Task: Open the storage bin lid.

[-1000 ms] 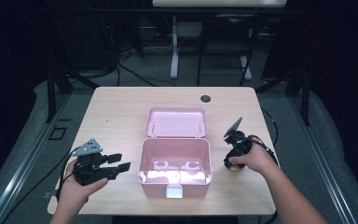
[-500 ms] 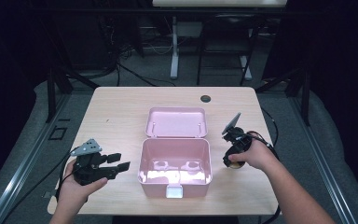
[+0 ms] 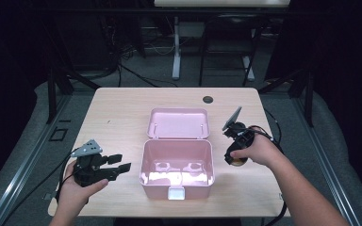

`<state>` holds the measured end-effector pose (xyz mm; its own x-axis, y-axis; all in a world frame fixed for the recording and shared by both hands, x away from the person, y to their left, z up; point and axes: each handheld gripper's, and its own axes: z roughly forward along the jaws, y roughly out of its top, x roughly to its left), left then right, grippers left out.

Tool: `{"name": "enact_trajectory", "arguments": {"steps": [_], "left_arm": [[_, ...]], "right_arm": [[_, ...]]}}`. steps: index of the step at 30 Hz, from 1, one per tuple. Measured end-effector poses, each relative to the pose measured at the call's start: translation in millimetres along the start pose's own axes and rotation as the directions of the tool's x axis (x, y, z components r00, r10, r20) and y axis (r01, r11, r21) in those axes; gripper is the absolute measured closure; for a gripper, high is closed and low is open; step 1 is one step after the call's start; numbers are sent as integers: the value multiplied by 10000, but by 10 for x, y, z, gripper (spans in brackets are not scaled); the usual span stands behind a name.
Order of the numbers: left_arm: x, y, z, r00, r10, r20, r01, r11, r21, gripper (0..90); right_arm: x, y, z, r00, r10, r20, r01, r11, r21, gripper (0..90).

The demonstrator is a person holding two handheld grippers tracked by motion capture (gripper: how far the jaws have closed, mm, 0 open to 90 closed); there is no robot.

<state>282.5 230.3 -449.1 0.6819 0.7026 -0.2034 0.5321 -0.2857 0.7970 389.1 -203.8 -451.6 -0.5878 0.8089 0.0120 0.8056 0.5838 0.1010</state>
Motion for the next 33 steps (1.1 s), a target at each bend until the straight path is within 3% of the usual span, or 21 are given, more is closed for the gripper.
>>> {"name": "enact_trajectory", "arguments": {"steps": [21,25,27,29,33], "left_arm": [[10,-9,15,10000,-67,53,67,10000,11,465],[11,-9,12,10000,-57,35,57,10000,-17,466],[12,-11,11,10000,-64,45,64,10000,8,466],[12,-11,12,10000,-67,56,67,10000,17,466],[12,-12,13,9999,-110,44,110,9999,10,465]], "right_arm": [[167,101,-412,9979,-643,-20,643,9979,-25,196],[212,131,-466,9954,-956,-96,955,9954,-46,196],[243,139,-475,9918,-1273,-70,1273,9919,-29,197],[273,147,-479,9834,-1814,22,1813,9833,151,197],[324,155,-476,9692,-2464,-42,2464,9690,190,197]]}}
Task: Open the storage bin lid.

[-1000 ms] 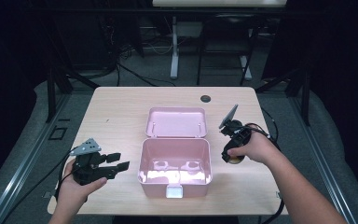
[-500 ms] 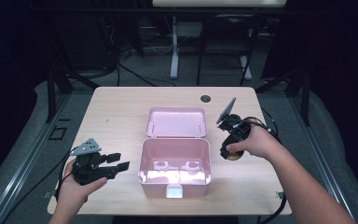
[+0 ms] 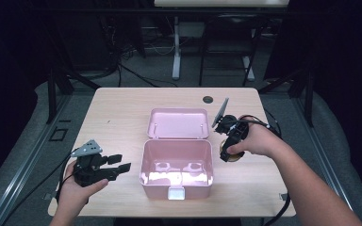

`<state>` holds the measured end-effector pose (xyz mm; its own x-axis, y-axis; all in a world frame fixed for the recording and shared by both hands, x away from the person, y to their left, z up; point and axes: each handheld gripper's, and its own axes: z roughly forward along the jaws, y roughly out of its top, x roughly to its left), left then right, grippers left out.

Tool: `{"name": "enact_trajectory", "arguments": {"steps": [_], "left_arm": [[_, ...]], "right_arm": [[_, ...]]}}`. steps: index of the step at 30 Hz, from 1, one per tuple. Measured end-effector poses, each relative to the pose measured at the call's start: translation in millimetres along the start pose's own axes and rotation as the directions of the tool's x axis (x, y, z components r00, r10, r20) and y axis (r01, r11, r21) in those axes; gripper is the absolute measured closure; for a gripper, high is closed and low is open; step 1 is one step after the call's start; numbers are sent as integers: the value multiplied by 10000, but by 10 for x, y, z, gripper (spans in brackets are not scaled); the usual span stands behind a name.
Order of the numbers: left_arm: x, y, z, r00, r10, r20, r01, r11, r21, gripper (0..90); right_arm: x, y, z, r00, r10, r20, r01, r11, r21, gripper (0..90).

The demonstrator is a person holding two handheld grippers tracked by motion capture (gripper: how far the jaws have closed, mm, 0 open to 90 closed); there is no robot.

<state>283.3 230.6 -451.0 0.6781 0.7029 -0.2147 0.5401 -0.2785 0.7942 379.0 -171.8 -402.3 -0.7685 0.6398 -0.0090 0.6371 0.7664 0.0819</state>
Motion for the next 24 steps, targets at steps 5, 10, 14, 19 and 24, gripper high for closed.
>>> {"name": "enact_trajectory", "arguments": {"steps": [5,10,14,19,24], "left_arm": [[7,0,-1,10000,40,-10,-40,10000,48,466],[11,-5,4,10000,33,-13,-33,10000,29,465],[11,-5,7,10000,54,-11,-54,10000,48,465],[12,-5,6,10000,48,-12,-48,10000,44,465],[11,-7,6,10000,0,-4,0,10000,33,466]], "right_arm": [[48,24,-2,9981,-608,-81,608,9981,12,198],[75,48,-1,9947,-1023,-60,1023,9947,53,198],[103,74,-10,9912,-1324,-40,1324,9912,-46,198],[131,122,-23,9872,-1593,-24,1593,9871,-137,198],[176,174,-37,9839,-1790,-16,1790,9838,-61,198]]}}
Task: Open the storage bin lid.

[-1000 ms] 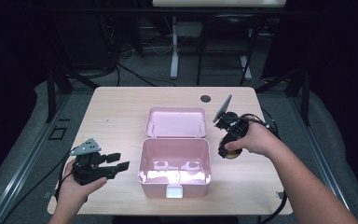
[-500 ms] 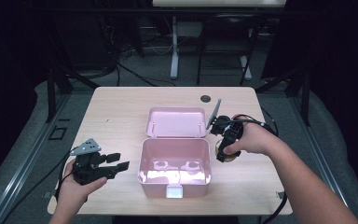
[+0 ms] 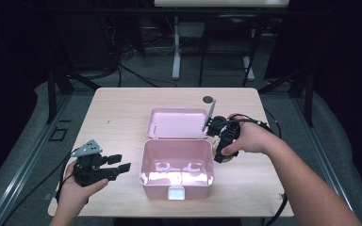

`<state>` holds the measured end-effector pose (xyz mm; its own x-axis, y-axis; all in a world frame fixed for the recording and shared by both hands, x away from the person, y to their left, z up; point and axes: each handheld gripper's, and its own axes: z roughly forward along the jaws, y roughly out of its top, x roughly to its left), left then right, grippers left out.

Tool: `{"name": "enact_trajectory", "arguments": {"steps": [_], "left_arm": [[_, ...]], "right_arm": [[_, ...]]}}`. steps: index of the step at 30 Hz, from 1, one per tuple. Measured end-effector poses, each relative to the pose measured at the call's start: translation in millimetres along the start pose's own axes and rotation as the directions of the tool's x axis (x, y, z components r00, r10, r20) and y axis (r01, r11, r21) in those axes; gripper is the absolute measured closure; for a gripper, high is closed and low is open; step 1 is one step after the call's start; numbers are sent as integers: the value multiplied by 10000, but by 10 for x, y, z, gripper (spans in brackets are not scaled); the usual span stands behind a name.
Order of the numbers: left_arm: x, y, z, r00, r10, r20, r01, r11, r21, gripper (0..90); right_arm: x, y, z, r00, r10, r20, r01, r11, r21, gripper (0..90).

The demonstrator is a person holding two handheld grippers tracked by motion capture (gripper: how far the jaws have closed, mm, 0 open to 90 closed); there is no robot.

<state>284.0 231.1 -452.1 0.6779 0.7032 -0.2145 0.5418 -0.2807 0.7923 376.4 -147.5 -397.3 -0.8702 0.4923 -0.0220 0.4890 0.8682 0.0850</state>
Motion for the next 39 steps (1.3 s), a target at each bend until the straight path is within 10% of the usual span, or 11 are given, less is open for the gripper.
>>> {"name": "enact_trajectory", "arguments": {"steps": [39], "left_arm": [[6,-3,5,10000,63,36,-63,10000,2,466]], "right_arm": [[418,498,226,9788,-2011,-388,2019,9792,178,198]]}}
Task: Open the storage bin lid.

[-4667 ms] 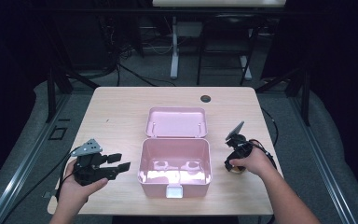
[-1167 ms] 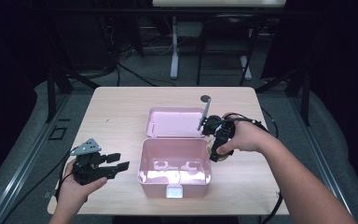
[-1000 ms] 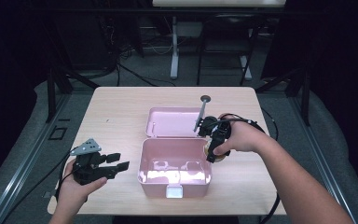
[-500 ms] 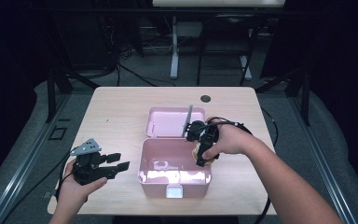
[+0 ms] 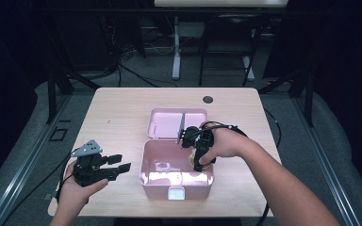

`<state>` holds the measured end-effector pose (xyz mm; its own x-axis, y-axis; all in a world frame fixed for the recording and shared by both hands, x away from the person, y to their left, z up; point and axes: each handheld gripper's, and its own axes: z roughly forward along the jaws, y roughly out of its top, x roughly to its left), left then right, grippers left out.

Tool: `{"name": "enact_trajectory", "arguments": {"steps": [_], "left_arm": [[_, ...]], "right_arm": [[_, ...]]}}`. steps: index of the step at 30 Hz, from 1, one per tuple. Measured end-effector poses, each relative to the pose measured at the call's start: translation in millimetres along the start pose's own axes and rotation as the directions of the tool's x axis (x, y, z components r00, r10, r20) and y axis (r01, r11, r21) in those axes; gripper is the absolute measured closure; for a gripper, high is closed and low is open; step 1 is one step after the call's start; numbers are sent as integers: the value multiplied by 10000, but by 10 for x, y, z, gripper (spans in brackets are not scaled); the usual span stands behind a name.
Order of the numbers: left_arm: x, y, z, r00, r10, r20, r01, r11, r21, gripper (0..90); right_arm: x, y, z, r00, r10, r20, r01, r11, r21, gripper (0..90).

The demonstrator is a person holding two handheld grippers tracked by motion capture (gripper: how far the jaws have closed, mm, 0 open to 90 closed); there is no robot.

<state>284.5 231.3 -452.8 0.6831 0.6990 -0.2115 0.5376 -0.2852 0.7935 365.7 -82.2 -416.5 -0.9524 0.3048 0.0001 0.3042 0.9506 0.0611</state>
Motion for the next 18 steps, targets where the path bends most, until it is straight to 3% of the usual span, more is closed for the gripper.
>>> {"name": "enact_trajectory", "arguments": {"steps": [10,18], "left_arm": [[-1,-4,10,10000,-11,-23,11,10000,-14,467],[-4,-5,19,10000,16,30,-16,10000,83,467]], "right_arm": [[62,45,84,9956,-935,21,935,9955,176,198],[73,65,157,9915,-1300,20,1297,9904,470,198]]}}
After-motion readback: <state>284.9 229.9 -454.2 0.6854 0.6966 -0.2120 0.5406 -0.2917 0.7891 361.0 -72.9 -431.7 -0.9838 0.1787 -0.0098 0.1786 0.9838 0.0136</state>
